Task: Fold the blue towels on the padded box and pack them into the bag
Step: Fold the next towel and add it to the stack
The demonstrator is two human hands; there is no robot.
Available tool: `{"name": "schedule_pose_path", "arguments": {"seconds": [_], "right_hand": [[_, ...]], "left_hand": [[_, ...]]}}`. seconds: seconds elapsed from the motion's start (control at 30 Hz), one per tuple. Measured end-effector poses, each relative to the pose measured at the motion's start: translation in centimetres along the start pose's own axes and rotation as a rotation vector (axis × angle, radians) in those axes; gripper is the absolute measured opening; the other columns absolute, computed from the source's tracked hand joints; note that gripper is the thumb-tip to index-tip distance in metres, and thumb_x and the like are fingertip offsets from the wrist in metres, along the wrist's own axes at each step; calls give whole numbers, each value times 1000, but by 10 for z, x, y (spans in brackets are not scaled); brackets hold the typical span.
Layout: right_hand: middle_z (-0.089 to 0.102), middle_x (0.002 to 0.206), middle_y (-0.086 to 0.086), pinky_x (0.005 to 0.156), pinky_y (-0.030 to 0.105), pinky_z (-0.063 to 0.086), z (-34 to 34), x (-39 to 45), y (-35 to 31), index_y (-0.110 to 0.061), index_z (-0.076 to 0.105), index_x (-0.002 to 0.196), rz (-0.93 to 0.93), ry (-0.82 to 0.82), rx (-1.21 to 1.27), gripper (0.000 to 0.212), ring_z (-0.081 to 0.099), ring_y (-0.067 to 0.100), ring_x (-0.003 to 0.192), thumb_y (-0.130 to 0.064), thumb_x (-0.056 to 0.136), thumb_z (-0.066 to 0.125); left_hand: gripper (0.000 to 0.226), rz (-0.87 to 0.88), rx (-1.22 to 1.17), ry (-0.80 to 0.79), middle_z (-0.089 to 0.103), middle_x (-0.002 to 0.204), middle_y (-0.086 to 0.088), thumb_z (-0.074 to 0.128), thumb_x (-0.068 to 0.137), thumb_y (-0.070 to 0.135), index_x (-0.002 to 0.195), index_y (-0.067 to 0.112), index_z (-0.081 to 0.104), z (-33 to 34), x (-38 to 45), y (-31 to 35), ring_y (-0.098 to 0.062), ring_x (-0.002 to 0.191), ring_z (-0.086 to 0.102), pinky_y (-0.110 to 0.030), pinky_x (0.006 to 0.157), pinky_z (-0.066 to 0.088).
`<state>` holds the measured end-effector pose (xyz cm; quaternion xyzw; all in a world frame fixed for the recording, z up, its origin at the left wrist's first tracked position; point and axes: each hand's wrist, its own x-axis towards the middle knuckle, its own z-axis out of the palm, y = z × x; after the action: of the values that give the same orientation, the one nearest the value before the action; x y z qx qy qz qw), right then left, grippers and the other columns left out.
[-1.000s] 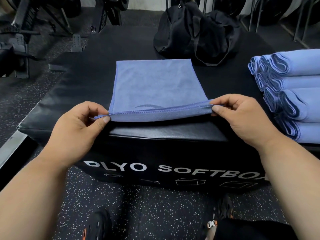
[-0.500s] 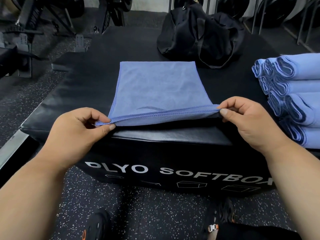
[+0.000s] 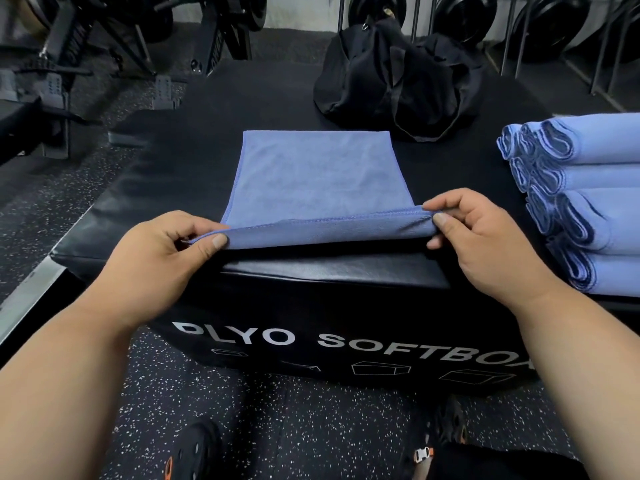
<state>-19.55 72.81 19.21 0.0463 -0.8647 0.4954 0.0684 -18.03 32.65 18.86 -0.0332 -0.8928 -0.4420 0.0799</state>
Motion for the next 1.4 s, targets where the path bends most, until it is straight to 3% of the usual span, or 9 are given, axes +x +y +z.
{"name": "schedule_pose_path", "arguments": {"seconds": [0.13,0.3,0.5,0.63,0.8,0.9,1.07,1.27,1.4], "right_hand": [[70,86,0,83,27,52,-6,-9,-16,-34,68,97,-25,84,-30,28,67,10,81,-11,107,53],[63,98,-22,90,12,41,-19,-30,-56,-27,63,105,-205,223,-50,20,57,-5,97,-11,107,51],[65,93,-16,85,11,43,-34,-80,-116,-30,63,109,-226,362,83,22,60,-5,87,-11,107,51],[61,79,11,68,22,53,-43,-118,-153,-29,59,120,-205,341,288,25,62,11,60,-10,109,46],[62,80,15,72,30,55,-50,-170,-177,-26,60,119,-200,308,396,26,61,16,68,-9,110,44],[58,78,10,74,29,53,-58,-196,-190,-27,60,124,-209,290,456,27,58,16,70,-10,111,44],[54,76,9,73,23,52,-73,-227,-214,-27,60,124,-233,246,517,27,56,13,68,-9,111,44],[54,74,0,71,24,48,-79,-246,-225,-23,58,130,-186,239,587,32,55,9,66,-6,109,41],[51,77,-1,74,30,45,-78,-252,-227,-19,60,131,-171,148,784,37,53,14,77,-2,105,40]], "left_hand": [[17,109,68,84,69,98,14,75,97,26,93,43,76,-11,-5,16,-4,91,63,-18,84,48],[18,120,-46,271,70,86,30,67,104,26,90,36,73,-25,-27,56,13,81,58,-6,77,42],[18,95,-239,375,68,71,19,63,105,29,91,29,73,-52,-73,107,3,63,58,-13,64,46],[16,76,-328,339,68,75,10,64,105,32,95,26,75,-79,-109,127,-8,69,58,-30,72,51],[35,82,-399,232,64,85,1,65,96,48,107,17,74,-116,-160,142,-19,81,50,-43,80,40],[41,97,-494,195,59,85,0,66,93,52,108,14,74,-133,-187,157,-15,77,45,-37,75,36],[27,63,-568,183,54,88,-5,63,102,39,109,16,74,-147,-222,173,-6,66,45,-20,62,41],[23,78,-537,123,65,86,2,53,110,23,108,14,74,-147,-255,192,-6,67,51,-19,64,43],[21,141,-589,33,68,88,2,55,107,21,104,14,74,-149,-271,207,-8,75,56,-17,69,48]]}}
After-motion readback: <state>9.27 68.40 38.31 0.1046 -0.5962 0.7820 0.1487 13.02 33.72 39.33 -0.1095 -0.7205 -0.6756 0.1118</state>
